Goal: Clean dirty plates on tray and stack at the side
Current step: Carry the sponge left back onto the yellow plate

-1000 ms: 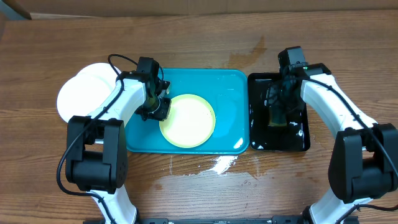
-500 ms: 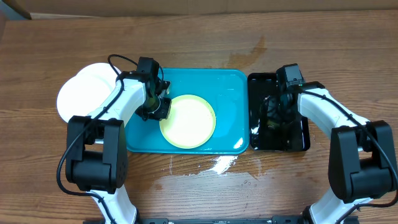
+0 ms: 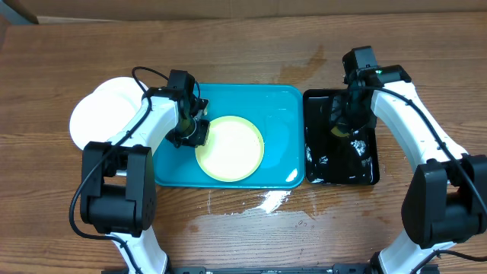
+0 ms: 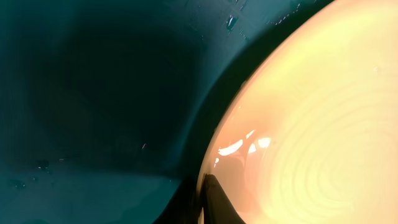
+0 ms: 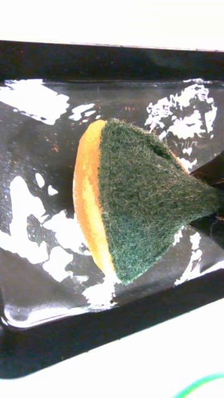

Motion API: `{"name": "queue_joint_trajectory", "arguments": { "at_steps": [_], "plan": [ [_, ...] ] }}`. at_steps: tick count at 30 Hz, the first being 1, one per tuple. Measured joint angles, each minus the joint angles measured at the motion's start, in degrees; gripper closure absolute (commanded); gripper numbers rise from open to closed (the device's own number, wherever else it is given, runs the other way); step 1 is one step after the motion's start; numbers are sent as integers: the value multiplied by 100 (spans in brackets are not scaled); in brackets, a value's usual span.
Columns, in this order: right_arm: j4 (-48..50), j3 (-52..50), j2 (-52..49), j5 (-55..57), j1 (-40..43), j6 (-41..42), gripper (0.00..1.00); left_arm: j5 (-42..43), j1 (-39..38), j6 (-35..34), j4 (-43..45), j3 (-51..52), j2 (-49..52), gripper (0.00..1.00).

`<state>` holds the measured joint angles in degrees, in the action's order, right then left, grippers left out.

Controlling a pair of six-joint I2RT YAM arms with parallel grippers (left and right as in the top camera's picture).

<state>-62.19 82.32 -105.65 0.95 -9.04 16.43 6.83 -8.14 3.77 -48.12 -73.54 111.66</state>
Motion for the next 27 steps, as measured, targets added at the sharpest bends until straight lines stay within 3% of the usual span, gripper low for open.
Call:
{"name": "queue_joint_trajectory", "arguments": {
  "at_steps": [12,20,27],
  "plan": [
    [-46,0,0,-166,2,2,96,7,0,0,11,0,0,96],
    [-52,0,0,-1499,-107,-267,96,35,0,0,96,0,0,96],
    [562,0,0,-2218,-1167,-404,96,46,0,-2,107,0,0,96]
  ]
}}
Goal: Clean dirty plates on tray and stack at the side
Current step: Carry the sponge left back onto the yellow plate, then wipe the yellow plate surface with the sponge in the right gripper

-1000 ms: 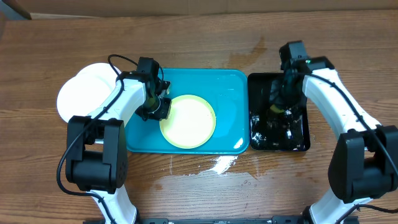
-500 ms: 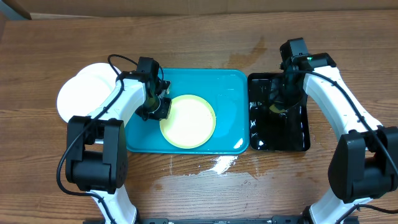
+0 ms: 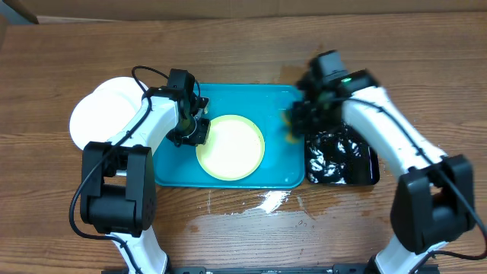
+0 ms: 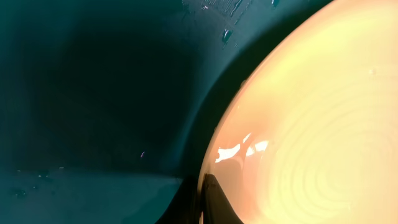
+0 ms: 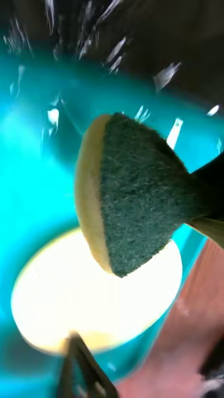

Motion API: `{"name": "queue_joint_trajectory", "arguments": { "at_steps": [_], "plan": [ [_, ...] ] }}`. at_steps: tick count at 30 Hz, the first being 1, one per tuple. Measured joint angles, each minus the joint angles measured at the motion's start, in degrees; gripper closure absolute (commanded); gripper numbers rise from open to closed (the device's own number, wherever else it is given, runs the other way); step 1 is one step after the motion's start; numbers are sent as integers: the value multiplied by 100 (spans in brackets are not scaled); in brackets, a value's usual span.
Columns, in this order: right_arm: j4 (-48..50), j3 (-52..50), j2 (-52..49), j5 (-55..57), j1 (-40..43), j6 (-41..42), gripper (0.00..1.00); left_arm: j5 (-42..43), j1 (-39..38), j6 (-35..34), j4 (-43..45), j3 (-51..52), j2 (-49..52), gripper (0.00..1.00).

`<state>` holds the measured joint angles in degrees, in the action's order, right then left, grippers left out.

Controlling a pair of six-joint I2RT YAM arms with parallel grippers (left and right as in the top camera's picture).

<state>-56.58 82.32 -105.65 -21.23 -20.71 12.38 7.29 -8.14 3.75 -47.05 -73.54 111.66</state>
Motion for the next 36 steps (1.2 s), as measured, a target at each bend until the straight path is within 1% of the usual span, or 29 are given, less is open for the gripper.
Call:
{"name": "queue_joint_trajectory", "arguments": {
  "at_steps": [4,9,16,23,25,26,28,30,36],
  "plan": [
    [444,0,0,142,-850,4,96,4,0,0,-2,0,0,96],
    [675,0,-2,1036,-1672,223,96,17,0,0,-9,0,0,96],
    [1423,-22,-9,1941,-2065,367,96,17,0,-2,-11,0,0,96],
    [2000,-409,-55,2277,-2094,411,95,20,0,-2,-26,0,0,96],
    [2120,-516,-76,2302,-2096,420,85,20,0,-2,-26,0,0,96],
    [2201,-588,-83,2310,-2096,415,73,20,0,-2,-28,0,0,96],
    [2315,-719,-94,2317,-2094,400,52,20,0,-2,-26,0,0,96],
    [2465,-817,-103,2339,-2096,448,47,20,0,-2,-28,0,0,96],
    [2706,-887,-103,2363,-2096,404,42,20,0,-24,-28,0,0,96]
  ]
}}
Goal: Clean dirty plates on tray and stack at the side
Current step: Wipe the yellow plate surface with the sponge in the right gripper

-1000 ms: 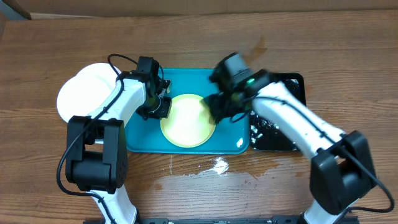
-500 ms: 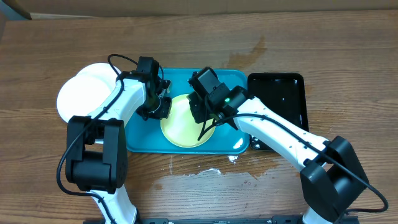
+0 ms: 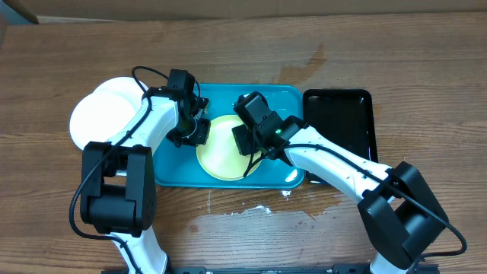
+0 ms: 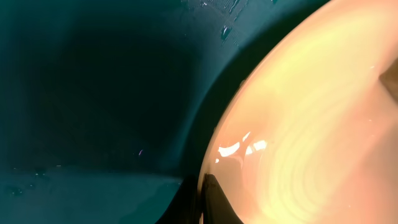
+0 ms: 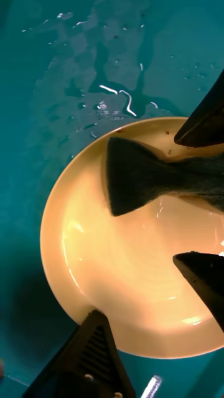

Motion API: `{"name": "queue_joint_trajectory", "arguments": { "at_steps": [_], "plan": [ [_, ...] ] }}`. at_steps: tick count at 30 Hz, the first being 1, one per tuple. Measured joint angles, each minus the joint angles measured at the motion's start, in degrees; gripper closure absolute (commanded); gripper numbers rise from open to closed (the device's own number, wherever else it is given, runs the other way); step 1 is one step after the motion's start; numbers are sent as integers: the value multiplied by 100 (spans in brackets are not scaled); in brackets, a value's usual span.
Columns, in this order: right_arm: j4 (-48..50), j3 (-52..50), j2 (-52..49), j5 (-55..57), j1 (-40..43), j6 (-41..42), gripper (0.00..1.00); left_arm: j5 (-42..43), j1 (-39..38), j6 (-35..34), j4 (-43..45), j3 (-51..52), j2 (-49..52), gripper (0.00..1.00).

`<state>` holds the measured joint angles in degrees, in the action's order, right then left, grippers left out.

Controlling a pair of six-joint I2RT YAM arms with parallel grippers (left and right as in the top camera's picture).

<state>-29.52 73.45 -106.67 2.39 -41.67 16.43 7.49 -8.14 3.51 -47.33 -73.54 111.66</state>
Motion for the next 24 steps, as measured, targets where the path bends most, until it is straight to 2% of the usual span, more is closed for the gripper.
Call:
{"name": "queue_joint_trajectory", "arguments": {
  "at_steps": [9,15,18,21,22,24],
  "plan": [
    [293,-2,-57,24,0,-4,41,0,0,0,-2,0,0,96],
    [616,-2,-693,81,0,0,42,0,0,-2,-11,0,0,96],
    [800,-7,-966,153,0,-33,61,-2,0,-4,-20,0,0,96],
    [831,-7,-966,153,0,-37,92,-2,0,-15,-22,0,0,96],
    [820,-7,-966,144,2,-26,96,0,0,-15,-24,0,0,96],
    [750,4,-964,146,0,-22,96,0,0,-15,-24,0,0,96]
  ]
}}
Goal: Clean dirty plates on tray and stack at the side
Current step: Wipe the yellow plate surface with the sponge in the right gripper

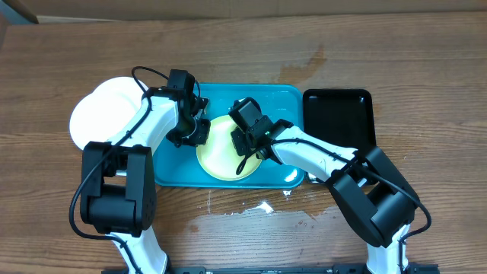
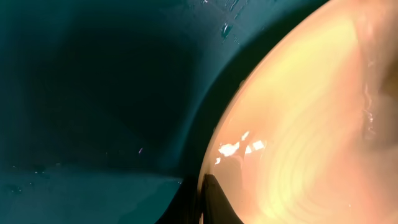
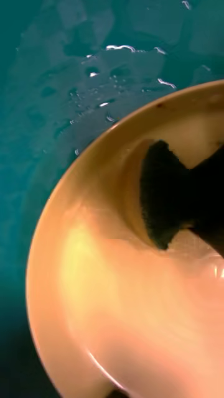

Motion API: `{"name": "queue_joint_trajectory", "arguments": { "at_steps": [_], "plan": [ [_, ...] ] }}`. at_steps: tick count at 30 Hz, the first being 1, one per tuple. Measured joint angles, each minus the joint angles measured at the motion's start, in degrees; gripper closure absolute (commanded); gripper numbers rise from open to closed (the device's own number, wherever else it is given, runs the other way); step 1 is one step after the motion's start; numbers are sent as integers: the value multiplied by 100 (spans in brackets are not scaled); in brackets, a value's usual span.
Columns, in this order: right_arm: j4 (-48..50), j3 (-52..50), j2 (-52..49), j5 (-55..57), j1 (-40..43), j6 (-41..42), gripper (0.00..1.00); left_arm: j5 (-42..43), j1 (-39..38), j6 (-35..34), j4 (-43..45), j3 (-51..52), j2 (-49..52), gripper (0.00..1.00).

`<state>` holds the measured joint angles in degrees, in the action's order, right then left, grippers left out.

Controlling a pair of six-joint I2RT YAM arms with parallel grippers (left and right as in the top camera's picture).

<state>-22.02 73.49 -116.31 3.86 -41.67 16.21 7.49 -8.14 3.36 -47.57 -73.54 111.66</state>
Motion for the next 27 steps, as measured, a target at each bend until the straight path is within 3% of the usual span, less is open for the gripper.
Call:
{"name": "queue_joint_trajectory", "arguments": {
  "at_steps": [15,27],
  "plan": [
    [-581,96,896,269,0,-87,96,0,0,0,0,0,0,96],
    [-616,109,911,553,0,-127,96,0,0,0,-42,0,0,96]
  ]
}}
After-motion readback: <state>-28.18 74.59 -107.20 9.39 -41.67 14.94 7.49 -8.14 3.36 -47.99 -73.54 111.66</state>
